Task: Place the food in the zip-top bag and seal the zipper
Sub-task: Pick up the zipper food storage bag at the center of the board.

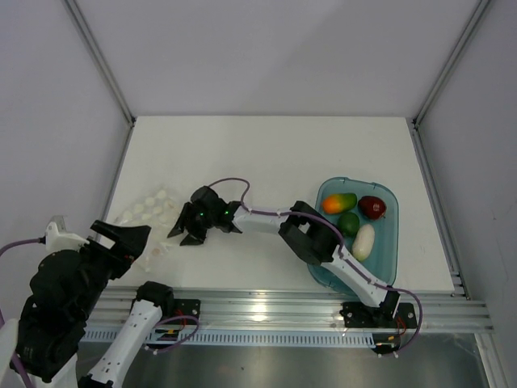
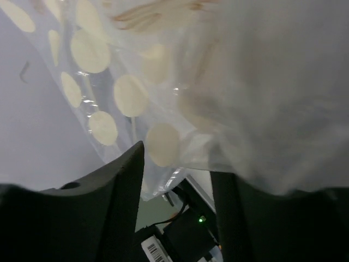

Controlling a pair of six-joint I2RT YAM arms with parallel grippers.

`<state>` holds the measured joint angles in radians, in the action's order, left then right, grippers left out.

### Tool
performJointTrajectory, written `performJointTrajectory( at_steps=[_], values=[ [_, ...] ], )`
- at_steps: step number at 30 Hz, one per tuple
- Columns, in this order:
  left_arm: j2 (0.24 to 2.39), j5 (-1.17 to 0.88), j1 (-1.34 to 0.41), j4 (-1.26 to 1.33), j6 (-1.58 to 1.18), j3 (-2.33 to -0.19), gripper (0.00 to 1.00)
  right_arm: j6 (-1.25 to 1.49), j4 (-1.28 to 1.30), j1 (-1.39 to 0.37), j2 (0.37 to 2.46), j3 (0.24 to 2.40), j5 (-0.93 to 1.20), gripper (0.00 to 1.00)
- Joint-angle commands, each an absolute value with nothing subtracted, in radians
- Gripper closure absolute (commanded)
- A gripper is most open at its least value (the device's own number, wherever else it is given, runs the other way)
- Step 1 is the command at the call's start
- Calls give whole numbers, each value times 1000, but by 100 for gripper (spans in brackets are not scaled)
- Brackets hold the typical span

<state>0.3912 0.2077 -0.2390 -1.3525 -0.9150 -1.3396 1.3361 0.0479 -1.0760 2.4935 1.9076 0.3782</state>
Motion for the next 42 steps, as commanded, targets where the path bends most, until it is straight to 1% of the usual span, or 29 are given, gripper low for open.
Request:
performJointTrajectory(
  at_steps=[1, 2, 3, 5, 10, 13, 14, 17, 20, 27, 29, 34, 37, 39, 42],
  values=[
    [426, 209, -232, -1437, -897, -1371, 14, 1417, 54, -1085, 2531, 1927, 339, 50],
    [425, 210, -232, -1439, -896, -1370, 14, 1423, 48, -1083, 2533, 1918, 347, 69],
    [426, 210, -232, -1442, -894, -1370, 14, 1440, 20, -1081, 2533, 1908, 357, 81],
    [433, 206, -232, -1445, -893, -1368, 14, 1447, 12, -1074, 2531, 1894, 382, 100],
    [463, 189, -232, -1436, -877, -1390, 14, 1447, -84, -1023, 2439, 1800, 436, 100],
    [471, 184, -232, -1416, -864, -1390, 15, 1434, -130, -960, 2306, 1677, 462, 100],
    [471, 180, -232, -1410, -864, -1387, 15, 1425, -132, -942, 2233, 1617, 466, 100],
    [462, 137, -232, -1365, -839, -1368, 16, 1427, -144, -865, 2099, 1505, 492, 100],
    [446, 75, -232, -1284, -808, -1329, 16, 1437, -147, -792, 2022, 1450, 546, 100],
    [457, -73, -232, -1099, -811, -1201, 29, 1498, -178, -661, 1801, 1323, 618, 100],
    [471, -118, -232, -1078, -819, -1174, 30, 1517, -201, -640, 1769, 1299, 633, 100],
    [491, -153, -232, -1013, -877, -1103, 31, 1588, -267, -580, 1663, 1210, 672, 100],
    [509, -179, -232, -979, -955, -1051, 37, 1595, -297, -546, 1615, 1154, 666, 100],
    [522, -208, -232, -956, -1015, -1010, 39, 1601, -314, -520, 1582, 1115, 666, 100],
    [531, -262, -230, -905, -1092, -963, 39, 1664, -403, -500, 1552, 1059, 672, 100]
  ],
)
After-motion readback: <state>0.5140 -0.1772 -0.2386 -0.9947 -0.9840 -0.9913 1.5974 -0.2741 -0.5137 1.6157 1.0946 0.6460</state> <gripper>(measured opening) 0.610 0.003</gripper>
